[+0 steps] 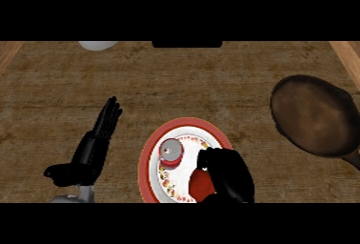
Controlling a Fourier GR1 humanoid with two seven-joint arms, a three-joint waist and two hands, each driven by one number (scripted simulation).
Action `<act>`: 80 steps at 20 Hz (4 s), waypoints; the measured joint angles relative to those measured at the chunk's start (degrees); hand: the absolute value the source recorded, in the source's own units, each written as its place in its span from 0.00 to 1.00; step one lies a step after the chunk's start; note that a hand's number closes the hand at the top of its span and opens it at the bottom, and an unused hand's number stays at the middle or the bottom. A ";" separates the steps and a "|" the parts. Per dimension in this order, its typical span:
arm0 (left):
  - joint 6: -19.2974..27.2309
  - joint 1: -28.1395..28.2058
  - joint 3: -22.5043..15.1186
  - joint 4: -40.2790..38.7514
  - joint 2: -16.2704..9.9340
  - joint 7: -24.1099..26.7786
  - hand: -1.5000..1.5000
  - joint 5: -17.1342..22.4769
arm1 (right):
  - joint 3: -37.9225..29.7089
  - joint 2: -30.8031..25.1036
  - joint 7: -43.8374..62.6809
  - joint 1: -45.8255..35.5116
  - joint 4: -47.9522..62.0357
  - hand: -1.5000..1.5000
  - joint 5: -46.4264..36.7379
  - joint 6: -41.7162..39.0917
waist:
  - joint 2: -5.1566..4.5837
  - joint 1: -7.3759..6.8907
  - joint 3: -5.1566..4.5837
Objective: Pick the bell pepper from the plate and place it in the pan
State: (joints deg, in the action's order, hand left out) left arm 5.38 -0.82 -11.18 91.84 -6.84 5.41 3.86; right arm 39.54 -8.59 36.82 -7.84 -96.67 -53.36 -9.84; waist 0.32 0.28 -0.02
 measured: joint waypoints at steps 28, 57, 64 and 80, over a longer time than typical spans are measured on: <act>-0.54 -1.86 0.91 -2.58 2.35 0.74 0.50 -2.08 | -29.30 -6.48 -6.36 8.25 -20.71 1.00 4.16 20.60 | -0.39 -0.26 0.06; -2.89 -2.97 0.99 -2.16 3.14 -0.01 0.50 -2.36 | -53.91 -19.15 -44.47 -26.95 60.12 0.00 20.69 20.54 | -1.20 -2.84 0.15; -2.43 -2.33 0.63 -2.34 3.70 0.53 0.50 -3.25 | -59.86 -17.61 -55.99 -32.46 69.06 0.00 26.34 22.36 | -1.04 -2.33 0.20; -2.67 0.27 2.66 -0.90 2.92 0.61 0.50 -2.89 | -72.15 -27.62 -66.89 -24.73 70.12 0.00 45.04 -5.74 | -0.23 -0.06 0.04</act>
State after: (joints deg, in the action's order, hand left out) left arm 2.72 -0.55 -8.52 90.94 -3.91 6.02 0.97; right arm -32.61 -36.21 -30.07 -32.57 -26.54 -8.32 -15.58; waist 0.09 0.22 0.02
